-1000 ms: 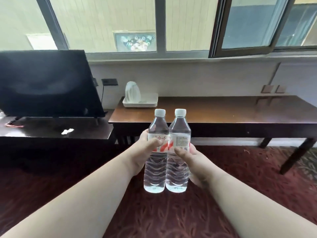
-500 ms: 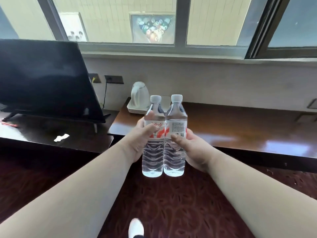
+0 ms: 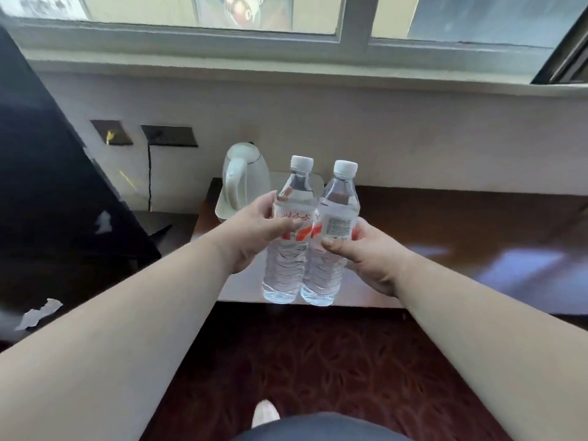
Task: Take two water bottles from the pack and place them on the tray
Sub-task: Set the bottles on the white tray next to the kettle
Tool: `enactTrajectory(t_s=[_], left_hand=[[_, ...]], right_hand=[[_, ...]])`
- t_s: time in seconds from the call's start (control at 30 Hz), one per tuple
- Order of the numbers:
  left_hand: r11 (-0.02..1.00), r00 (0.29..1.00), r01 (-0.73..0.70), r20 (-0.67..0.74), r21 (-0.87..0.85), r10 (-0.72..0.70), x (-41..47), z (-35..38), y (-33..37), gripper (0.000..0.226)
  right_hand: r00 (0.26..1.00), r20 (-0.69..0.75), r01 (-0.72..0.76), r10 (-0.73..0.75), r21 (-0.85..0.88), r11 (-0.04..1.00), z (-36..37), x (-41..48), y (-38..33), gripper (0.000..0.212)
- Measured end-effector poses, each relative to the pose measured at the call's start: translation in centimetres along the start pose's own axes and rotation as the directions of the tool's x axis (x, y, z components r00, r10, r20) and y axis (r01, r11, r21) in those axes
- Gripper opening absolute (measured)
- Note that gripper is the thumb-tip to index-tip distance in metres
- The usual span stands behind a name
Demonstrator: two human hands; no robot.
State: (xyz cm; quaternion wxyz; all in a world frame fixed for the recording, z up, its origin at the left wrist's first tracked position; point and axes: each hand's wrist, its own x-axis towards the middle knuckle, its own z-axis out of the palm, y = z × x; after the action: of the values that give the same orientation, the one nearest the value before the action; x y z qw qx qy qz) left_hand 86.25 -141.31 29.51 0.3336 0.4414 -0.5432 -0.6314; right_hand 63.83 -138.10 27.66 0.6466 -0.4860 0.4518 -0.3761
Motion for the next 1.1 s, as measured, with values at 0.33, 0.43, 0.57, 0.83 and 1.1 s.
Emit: enactTrajectory(t_s=[0.33, 0.43, 0.57, 0.83, 1.1], left_hand=[[0.930, 0.991, 0.132, -0.020, 0.344, -0.133, 10.7, -6.3, -6.8, 0.068], [0.882, 0.986, 0.162, -0.103, 0.442, -0.130, 12.4, -6.5, -9.0, 0.072], [0.863, 0.988, 0.123, -0.140, 0.489, -0.062, 13.9, -6.3, -11.1, 0.072], [0.823, 0.983, 0.163, -0.156, 0.545, -0.092, 13.9, -6.6, -11.0, 0.086], [0.792, 0.960, -0.049, -0.191, 0.609, 0.207, 10.1, -4.8, -5.5, 0.086]], right_hand=[[0.999, -0.051, -0.022, 0.007, -0.307, 0.951, -2.8, 11.8, 4.6, 0.066], [0.999, -0.028, 0.032, -0.046, -0.385, 0.923, -3.0, 14.4, 5.8, 0.037], [0.997, -0.052, 0.027, -0.053, -0.420, 0.907, -3.7, 16.5, 8.2, 0.024], [0.996, -0.072, 0.002, -0.046, -0.517, 0.856, -4.3, 16.8, 8.7, 0.054], [0.996, -0.073, -0.088, 0.059, -0.498, 0.863, -5.5, 15.8, 8.9, 0.101]])
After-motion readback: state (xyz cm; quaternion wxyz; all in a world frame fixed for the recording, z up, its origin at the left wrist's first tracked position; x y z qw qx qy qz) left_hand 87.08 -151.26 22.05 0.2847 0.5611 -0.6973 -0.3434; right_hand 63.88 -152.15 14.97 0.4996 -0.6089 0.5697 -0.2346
